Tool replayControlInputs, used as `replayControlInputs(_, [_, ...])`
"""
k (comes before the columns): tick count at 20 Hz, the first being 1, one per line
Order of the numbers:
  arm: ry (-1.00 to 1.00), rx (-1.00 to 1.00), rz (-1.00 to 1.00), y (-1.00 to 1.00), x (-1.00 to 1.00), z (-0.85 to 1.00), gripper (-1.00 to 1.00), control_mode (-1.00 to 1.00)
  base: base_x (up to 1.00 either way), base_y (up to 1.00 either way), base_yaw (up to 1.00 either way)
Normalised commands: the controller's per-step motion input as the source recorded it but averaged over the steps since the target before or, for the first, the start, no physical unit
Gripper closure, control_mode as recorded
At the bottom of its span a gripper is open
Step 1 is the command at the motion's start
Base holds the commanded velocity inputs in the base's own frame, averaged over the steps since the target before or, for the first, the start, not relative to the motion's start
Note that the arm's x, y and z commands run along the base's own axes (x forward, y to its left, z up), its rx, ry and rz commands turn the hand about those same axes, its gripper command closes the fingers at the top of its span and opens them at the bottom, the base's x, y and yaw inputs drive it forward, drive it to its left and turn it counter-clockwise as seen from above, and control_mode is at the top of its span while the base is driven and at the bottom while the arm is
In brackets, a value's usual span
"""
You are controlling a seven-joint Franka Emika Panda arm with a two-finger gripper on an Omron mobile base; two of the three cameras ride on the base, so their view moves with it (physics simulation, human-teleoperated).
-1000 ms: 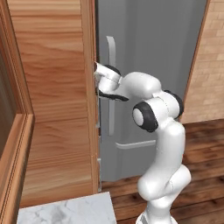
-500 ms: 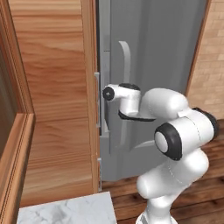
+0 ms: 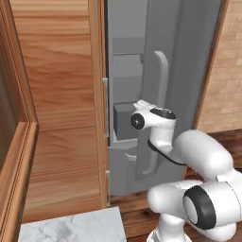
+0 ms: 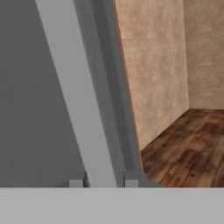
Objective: Move the hot dog bun to the plate on the dining table and place the condiment next to that plate. Then navigate to the fridge and take the sausage and place it on the plate as well.
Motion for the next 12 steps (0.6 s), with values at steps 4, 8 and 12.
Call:
replayControlInputs(4, [-0.03,0.03,-0.06,-1.0,-1.0,0.26,1.0,-1.0,0.0,0.0,0.0])
replayControlInputs(8, [-0.01,0.02,-0.06,-1.0,-1.0,0.32,-1.0,-1.0,0.0,0.0,0.0])
replayControlInputs(12, [-0.01,0.07,0.0,-0.67,-1.0,0.57,-1.0,-1.0,0.0,0.0,0.0])
